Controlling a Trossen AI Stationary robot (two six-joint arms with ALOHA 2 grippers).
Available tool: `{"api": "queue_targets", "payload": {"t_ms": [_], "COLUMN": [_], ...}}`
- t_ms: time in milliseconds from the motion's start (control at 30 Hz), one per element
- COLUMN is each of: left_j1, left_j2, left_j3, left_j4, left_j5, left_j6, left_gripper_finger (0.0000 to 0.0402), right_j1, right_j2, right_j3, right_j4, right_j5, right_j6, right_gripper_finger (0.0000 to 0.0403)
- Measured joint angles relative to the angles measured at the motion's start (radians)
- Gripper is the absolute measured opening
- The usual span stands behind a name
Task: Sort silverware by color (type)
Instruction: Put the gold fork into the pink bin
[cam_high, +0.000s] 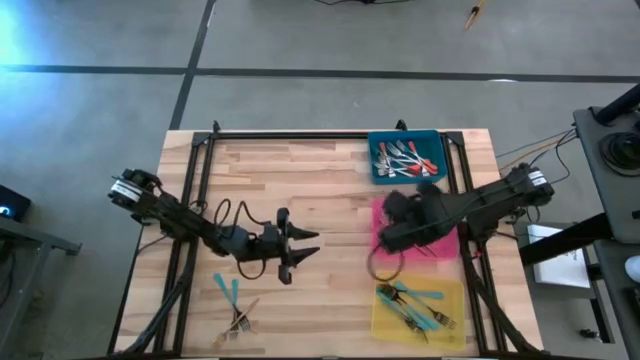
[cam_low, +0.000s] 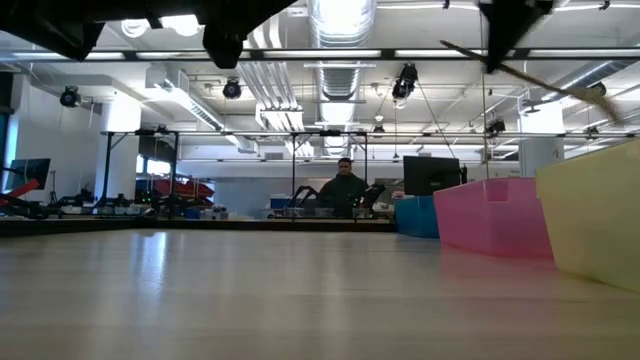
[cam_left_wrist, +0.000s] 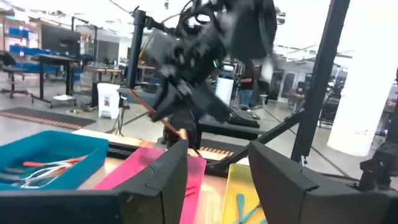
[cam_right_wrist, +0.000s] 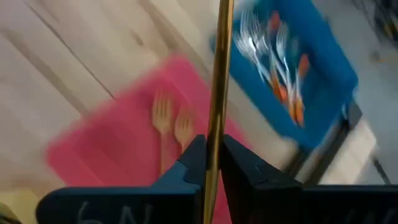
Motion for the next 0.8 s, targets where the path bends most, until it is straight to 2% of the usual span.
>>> {"api": "queue_targets", "payload": {"t_ms": [67,167,333,500,600,800], "left_j1": [-0.002,-0.008,-0.011,-0.002,-0.001,-0.017], "left_j2": [-0.007,-0.033,-0.134,-0.301,-0.401,-0.533], "left_j3": [0.0,0.0,0.0,0.0,0.001,0.041], "left_j4": [-0.006,-0.07,-0.373,-0.669,-0.863,-1.371], "left_j5": [-0.003,-0.003,-0.003,-0.005,0.004,0.128], "left_j6": [-0.013,-0.051,-0.197,-0.303,-0.403,-0.737], "left_gripper_finger": [0.0154,0.0155,0.0155,0.0155,0.0155,0.0155], "right_j1": [0.015,0.027,0.015,0.015,0.015,0.015], "right_j2": [-0.009,-0.034,-0.035,-0.035,-0.035,-0.035], "right_j3": [-0.057,-0.151,-0.277,-0.364,-0.405,-0.429], "right_j4": [0.0,0.127,0.138,0.185,0.249,0.321], "right_j5": [-0.046,-0.143,-0.159,-0.151,-0.152,-0.151], "right_j6": [0.049,0.014,-0.002,-0.006,0.007,0.008], "right_gripper_finger": [0.0019,0.0019,0.0019,0.0021,0.005,0.0125]}}
